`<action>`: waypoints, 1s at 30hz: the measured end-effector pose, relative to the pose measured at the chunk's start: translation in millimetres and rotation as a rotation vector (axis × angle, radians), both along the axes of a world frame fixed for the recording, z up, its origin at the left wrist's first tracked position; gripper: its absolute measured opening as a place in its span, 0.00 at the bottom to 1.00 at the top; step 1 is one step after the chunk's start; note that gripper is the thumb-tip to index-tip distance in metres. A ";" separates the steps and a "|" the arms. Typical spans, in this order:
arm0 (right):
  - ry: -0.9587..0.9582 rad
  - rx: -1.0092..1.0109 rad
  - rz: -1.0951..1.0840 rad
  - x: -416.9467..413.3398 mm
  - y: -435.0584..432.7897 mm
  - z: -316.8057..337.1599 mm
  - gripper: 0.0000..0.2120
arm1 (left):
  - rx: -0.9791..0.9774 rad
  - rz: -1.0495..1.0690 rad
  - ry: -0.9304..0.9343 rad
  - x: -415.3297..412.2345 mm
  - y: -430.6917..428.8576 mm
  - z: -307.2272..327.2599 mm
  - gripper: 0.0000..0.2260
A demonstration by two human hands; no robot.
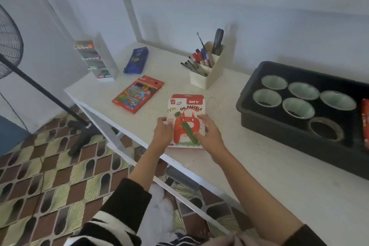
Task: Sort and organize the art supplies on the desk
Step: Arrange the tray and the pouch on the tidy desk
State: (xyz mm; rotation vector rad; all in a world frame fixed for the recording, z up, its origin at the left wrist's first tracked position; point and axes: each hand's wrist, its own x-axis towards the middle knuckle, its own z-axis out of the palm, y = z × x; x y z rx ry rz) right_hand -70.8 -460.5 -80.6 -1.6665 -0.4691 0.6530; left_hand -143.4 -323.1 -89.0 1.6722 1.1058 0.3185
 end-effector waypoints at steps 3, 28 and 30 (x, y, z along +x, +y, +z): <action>0.021 0.062 -0.017 4.3 8.1 22.7 0.20 | -0.030 0.003 -0.087 -4.5 8.8 18.6 0.15; -0.302 -0.411 -0.769 176.7 -321.3 79.0 0.19 | -0.508 -0.806 -0.168 241.0 -315.6 87.1 0.16; -0.362 -0.538 -0.732 186.7 -337.3 66.0 0.22 | -0.499 -0.794 -0.136 250.9 -338.2 81.9 0.11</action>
